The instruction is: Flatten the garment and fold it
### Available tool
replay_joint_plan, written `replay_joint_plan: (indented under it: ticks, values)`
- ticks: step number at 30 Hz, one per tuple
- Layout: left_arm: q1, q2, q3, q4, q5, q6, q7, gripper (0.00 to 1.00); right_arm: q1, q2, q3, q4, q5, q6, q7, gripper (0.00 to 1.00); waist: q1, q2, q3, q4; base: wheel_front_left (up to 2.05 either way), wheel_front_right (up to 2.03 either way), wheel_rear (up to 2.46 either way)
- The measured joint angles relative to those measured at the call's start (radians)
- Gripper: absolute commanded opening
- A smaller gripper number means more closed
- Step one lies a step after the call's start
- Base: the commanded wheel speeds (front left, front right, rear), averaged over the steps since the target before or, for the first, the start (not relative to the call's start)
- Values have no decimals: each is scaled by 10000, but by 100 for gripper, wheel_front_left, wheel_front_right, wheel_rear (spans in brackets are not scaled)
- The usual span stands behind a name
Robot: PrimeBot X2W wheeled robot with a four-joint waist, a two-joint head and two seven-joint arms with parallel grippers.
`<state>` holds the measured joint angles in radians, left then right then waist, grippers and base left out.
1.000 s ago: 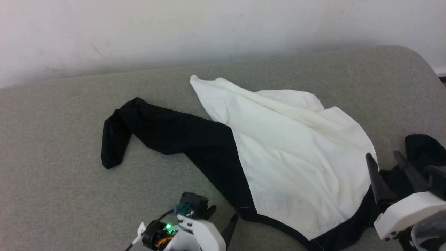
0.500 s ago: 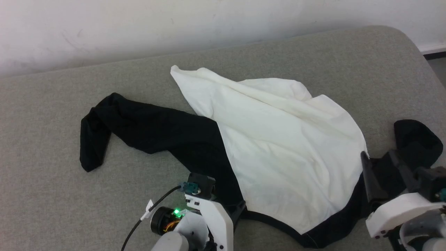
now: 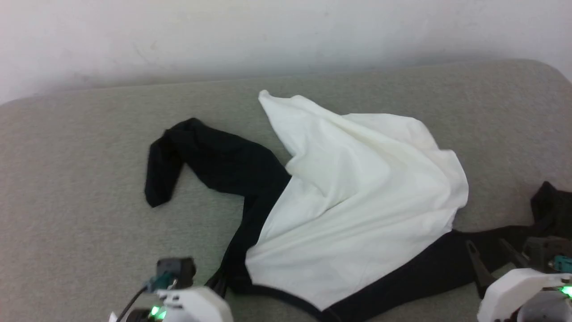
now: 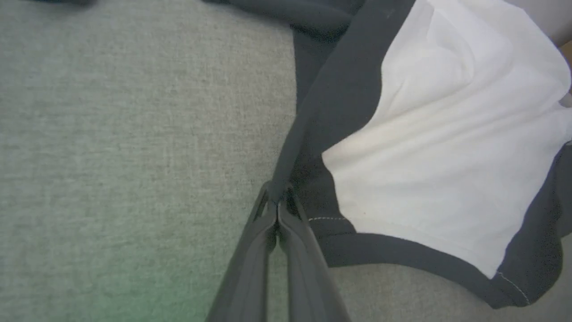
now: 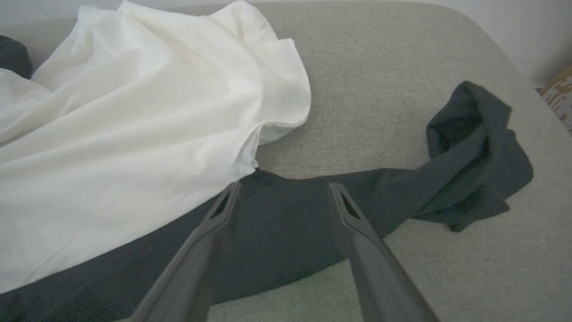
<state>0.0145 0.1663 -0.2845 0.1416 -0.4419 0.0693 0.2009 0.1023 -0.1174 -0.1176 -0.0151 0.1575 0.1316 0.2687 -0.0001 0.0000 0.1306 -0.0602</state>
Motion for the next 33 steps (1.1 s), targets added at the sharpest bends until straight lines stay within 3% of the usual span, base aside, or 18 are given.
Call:
replay_joint_plan:
  ticks: [5,11,12,13,17,21,32,33]
  values:
    - [1233,194,25,-663,-211,155,244,0,155,366,-1168,100,-222,2,920,100,-1,0,-159,584,0,0,0]
    - [1601,-77,-255,-777,-378,150,213,0,-259,556,-2874,113,-617,0,1806,100,0,0,-239,1191,0,0,0]
    - [1573,-123,-286,-773,-332,155,115,28,-441,525,-3126,194,-771,0,2019,100,0,0,-238,1272,0,0,0]
    - [1490,-146,-303,-767,-236,207,-44,100,-621,468,-3313,324,-878,0,2230,100,0,0,-232,1346,0,0,0]
    - [827,-163,-324,-813,203,240,-859,100,-1592,171,-4056,928,-984,0,2732,100,0,0,-152,1587,0,0,0]
    - [390,-186,-288,-782,359,236,-1452,100,-2409,-261,-4090,1912,-1139,2,3273,100,1,0,38,1715,0,0,0]
    - [144,-426,-754,-209,393,21,-1678,100,-4089,-1055,-4337,4378,-2807,0,4349,100,1,0,481,2156,0,0,0]
    - [139,-449,-771,-173,393,21,-1705,100,-4169,-1103,-4401,4535,-2926,2,4339,80,1,0,507,2206,0,0,0]
